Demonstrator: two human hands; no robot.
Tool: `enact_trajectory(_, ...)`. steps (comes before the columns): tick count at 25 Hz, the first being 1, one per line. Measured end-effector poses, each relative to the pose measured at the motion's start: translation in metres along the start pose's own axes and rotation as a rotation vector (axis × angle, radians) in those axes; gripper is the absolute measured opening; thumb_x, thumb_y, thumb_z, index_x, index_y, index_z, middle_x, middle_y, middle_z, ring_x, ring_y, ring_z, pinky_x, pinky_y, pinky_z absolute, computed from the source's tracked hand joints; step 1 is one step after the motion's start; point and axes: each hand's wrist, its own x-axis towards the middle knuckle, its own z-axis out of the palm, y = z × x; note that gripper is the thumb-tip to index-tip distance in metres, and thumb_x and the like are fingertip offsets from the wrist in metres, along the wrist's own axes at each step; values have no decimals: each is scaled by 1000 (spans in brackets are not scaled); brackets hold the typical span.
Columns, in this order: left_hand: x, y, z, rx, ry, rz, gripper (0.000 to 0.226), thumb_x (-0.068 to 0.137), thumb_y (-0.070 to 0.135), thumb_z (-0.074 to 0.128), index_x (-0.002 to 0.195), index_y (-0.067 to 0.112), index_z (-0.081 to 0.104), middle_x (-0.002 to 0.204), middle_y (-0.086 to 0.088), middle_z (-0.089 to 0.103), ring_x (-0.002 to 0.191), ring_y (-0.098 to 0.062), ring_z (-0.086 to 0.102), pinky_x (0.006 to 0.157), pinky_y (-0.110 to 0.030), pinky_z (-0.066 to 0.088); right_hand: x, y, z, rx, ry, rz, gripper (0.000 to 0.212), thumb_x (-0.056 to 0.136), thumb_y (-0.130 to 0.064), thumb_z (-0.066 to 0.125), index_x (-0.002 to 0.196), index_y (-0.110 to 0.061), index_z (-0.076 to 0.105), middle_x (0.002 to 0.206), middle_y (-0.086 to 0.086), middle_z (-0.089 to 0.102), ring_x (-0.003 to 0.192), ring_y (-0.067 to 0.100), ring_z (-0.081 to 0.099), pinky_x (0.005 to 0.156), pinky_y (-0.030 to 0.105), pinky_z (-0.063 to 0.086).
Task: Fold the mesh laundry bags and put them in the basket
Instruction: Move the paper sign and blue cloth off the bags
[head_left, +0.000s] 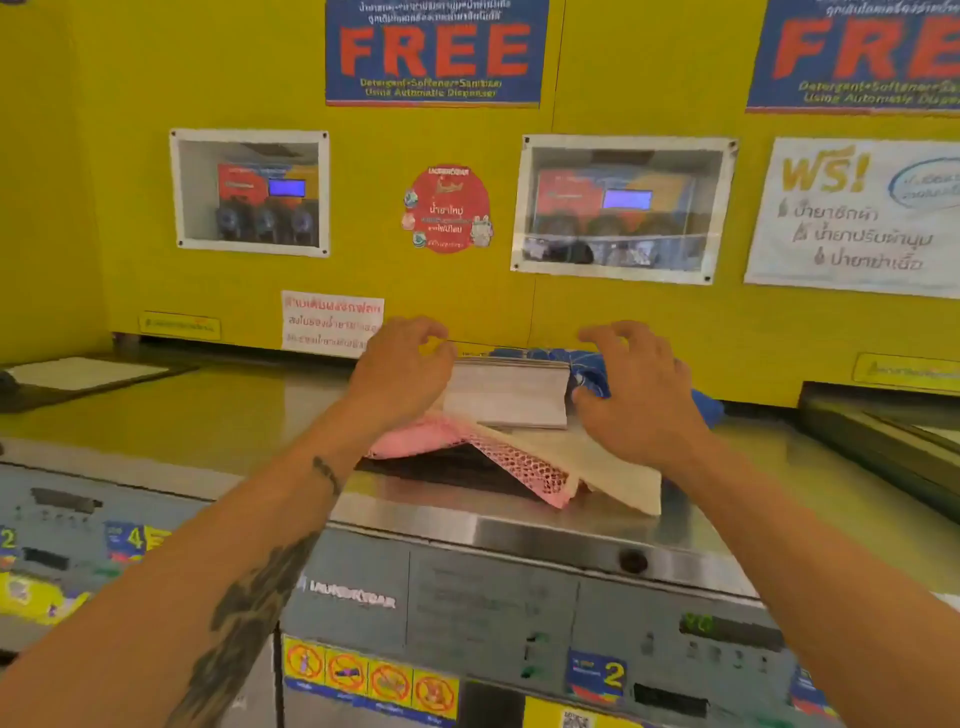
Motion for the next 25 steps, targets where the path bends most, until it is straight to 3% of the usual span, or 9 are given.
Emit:
enact_trajectory(2,49,-18,7,48,-169,-146,28,98,41,39,108,23,59,121,-7,55,93,-21,54,77,-34,40,47,3,21,-16,-32,135,52,91,-37,57,141,-29,44,147,11,39,133,37,38,106,51,28)
enact_trajectory(4,84,-29,14,94,-432,-309,30,99,47,35,102,21,49,111,-6,54,91,-24,56,77,-36,43,79,11,36,-54,-207,260,53,93,-44,52,143,-29,40,143,14,44,126,38,46,103,51,35)
enact_trajectory(8,118,-33,32,-36,-686,-491,26,91,33,60,110,17,53,100,-6,59,84,-21,60,78,-34,50,91,24,43,255,-554,359,47,99,-34,48,144,-29,38,121,10,63,96,26,64,86,43,51)
enact_trajectory(11,132,-32,44,-372,-625,-402,44,87,15,70,127,21,53,103,-5,61,89,-20,62,86,-37,55,76,24,32,240,-601,333,48,99,-28,52,145,-35,41,133,-4,52,109,16,54,89,29,42)
enact_trajectory(14,139,-22,53,-396,-520,-154,51,89,13,68,135,25,52,124,-4,57,99,-17,60,85,-34,55,70,27,18,213,-506,258,56,95,-16,57,146,-34,41,134,-5,55,105,14,57,84,24,41)
enact_trajectory(17,144,-8,65,-495,-356,17,47,92,7,61,133,30,58,133,-1,58,104,-20,61,76,-30,54,76,41,-12,110,-270,179,58,90,-1,49,140,-31,52,121,-2,63,99,19,60,80,29,45)
enact_trajectory(20,150,15,78,-673,-256,114,49,93,1,55,129,33,61,126,1,64,101,-20,65,69,-36,59,78,62,-50,-215,-113,171,55,92,-2,47,134,-34,58,104,6,55,86,29,54,66,39,44)
enact_trajectory(23,158,45,104,-725,-142,180,49,92,-3,53,126,31,59,123,2,64,106,-18,64,75,-32,58,62,86,-73,-551,-172,301,51,91,-8,51,133,-37,58,110,3,48,85,21,42,61,33,35)
enact_trajectory(25,160,69,129,-683,-88,211,50,90,-4,51,124,33,56,128,1,61,113,-20,60,82,-36,58,42,102,-72,-615,-295,359,51,90,-11,51,132,-38,57,112,2,46,95,24,49,65,34,37)
